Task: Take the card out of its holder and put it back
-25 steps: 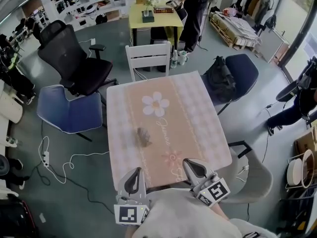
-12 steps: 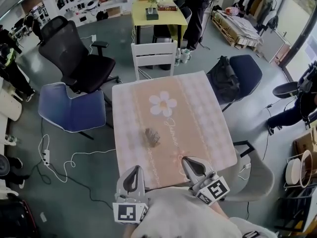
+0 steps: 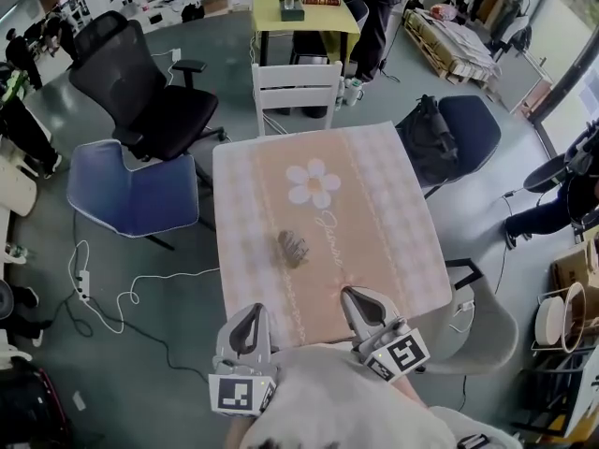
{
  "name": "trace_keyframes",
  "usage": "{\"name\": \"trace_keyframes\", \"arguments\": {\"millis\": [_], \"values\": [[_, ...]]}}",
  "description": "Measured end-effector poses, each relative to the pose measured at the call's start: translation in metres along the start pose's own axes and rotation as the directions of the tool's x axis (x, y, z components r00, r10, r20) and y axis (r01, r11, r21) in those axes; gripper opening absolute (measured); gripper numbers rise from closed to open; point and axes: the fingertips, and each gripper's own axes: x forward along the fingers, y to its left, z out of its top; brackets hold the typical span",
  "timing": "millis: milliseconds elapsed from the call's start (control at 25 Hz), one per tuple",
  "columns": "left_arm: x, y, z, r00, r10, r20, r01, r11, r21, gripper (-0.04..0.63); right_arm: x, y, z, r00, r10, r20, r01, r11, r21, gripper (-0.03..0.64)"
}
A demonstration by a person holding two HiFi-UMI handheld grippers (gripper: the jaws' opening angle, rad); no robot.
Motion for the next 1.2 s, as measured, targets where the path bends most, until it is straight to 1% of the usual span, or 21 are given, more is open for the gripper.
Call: {"name": "trace_keyframes", "arguments": {"millis": [160, 400, 640, 760, 840, 960, 1000, 1080, 1200], "values": [[0.006, 0.0, 0.001, 1.0, 0.015, -0.011, -0.015, 1.0, -0.006, 0.0, 0.006, -0.007, 0.003, 1.0, 0.016, -0.011, -0.016, 1.0, 0.001, -0.002], [0.014, -0.006, 0.007, 0.999, 0.033, 0.0, -0.033, 0.999, -0.02, 0.0, 0.013, -0.014, 0.006, 0.998, 0.049, -0.035, -0.049, 0.999, -0.001, -0.002], [0.015, 0.001, 0.008, 0.998, 0.062, -0.01, -0.063, 0.997, -0.037, 0.0, 0.021, -0.017, 0.007, 0.997, 0.06, -0.039, -0.06, 0.998, 0.005, -0.002], [0.016, 0.001, 0.005, 0.998, 0.055, -0.023, -0.056, 0.998, -0.034, 0.0, 0.023, -0.017, 0.003, 0.997, 0.057, -0.046, -0.057, 0.998, 0.008, -0.002], [0.02, 0.001, 0.006, 0.999, 0.047, -0.017, -0.048, 0.998, -0.031, 0.0, 0.027, -0.018, 0.002, 0.997, 0.061, -0.049, -0.061, 0.998, 0.002, -0.002], [0.023, 0.003, 0.006, 0.999, 0.049, -0.011, -0.049, 0.998, -0.048, 0.0, 0.035, -0.019, 0.001, 0.995, 0.072, -0.067, -0.073, 0.997, -0.012, 0.0], [0.023, 0.004, 0.005, 0.999, 0.048, -0.014, -0.049, 0.998, -0.048, 0.0, 0.039, -0.02, 0.001, 0.995, 0.072, -0.073, -0.073, 0.997, -0.014, 0.016], [0.024, 0.006, 0.003, 0.999, 0.049, -0.021, -0.05, 0.998, -0.049, 0.0, 0.05, -0.024, 0.001, 0.995, 0.065, -0.08, -0.067, 0.998, -0.021, 0.071], [0.024, 0.011, 0.003, 0.998, 0.057, -0.019, -0.058, 0.997, -0.06, 0.0, 0.07, -0.029, 0.002, 0.995, 0.064, -0.081, -0.066, 0.997, -0.027, 0.106]]}}
